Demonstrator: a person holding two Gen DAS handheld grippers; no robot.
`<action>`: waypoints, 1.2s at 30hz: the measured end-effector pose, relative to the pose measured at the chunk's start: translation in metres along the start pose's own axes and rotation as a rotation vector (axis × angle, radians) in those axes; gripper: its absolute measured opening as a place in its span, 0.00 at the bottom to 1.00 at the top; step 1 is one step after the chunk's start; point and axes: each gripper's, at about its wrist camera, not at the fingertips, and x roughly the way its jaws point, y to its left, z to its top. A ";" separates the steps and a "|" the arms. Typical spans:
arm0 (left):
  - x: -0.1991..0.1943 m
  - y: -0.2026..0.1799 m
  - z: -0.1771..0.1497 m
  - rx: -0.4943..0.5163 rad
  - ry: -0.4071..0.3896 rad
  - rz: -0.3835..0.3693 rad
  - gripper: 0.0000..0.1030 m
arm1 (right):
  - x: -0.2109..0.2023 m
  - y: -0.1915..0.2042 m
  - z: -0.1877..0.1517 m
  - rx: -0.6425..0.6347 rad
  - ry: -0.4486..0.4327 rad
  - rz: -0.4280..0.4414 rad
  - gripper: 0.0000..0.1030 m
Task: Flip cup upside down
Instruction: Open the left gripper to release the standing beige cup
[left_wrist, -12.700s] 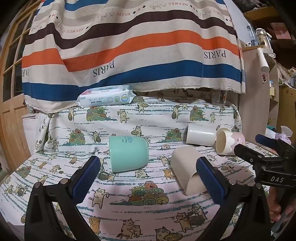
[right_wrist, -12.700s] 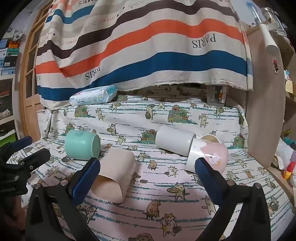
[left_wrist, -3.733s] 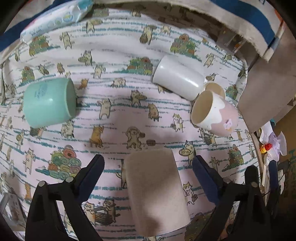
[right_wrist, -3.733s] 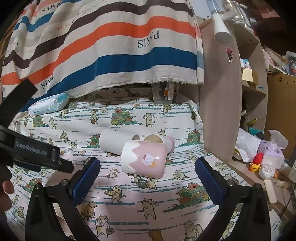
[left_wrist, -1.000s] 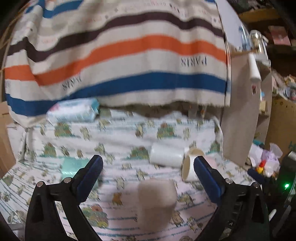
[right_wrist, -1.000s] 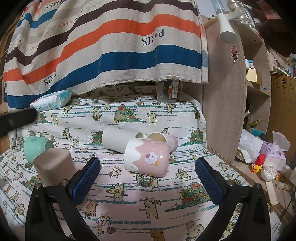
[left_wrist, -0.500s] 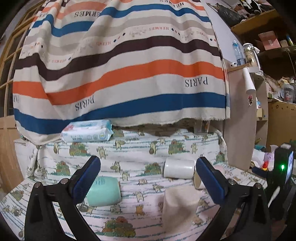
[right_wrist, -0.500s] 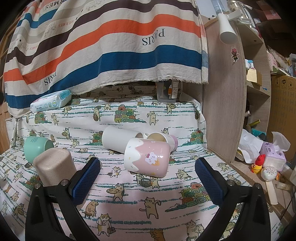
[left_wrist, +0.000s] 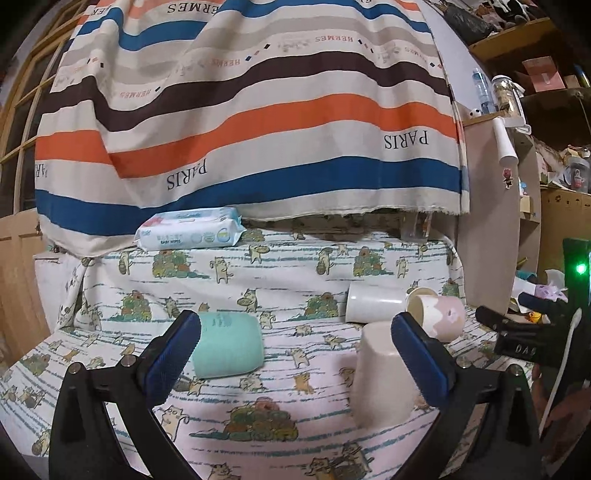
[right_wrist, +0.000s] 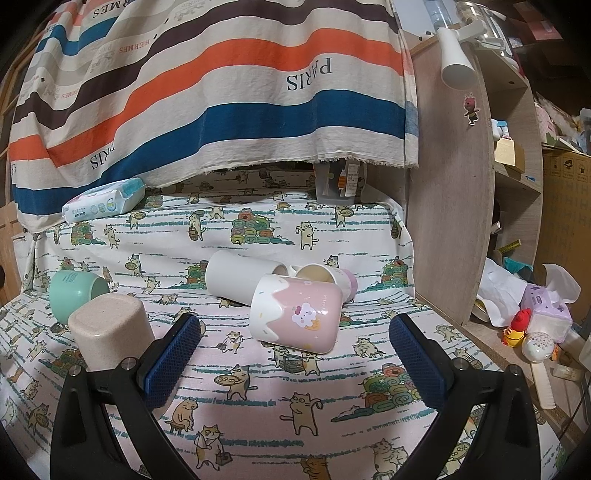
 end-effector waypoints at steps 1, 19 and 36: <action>0.000 0.001 -0.002 0.001 0.000 0.004 1.00 | 0.000 0.000 0.000 0.000 0.000 0.000 1.00; 0.013 0.004 -0.015 0.010 0.070 -0.031 1.00 | 0.000 0.000 0.000 0.000 0.000 -0.001 1.00; 0.033 0.004 -0.020 0.005 0.167 -0.038 1.00 | 0.000 0.002 0.000 -0.005 0.001 0.008 1.00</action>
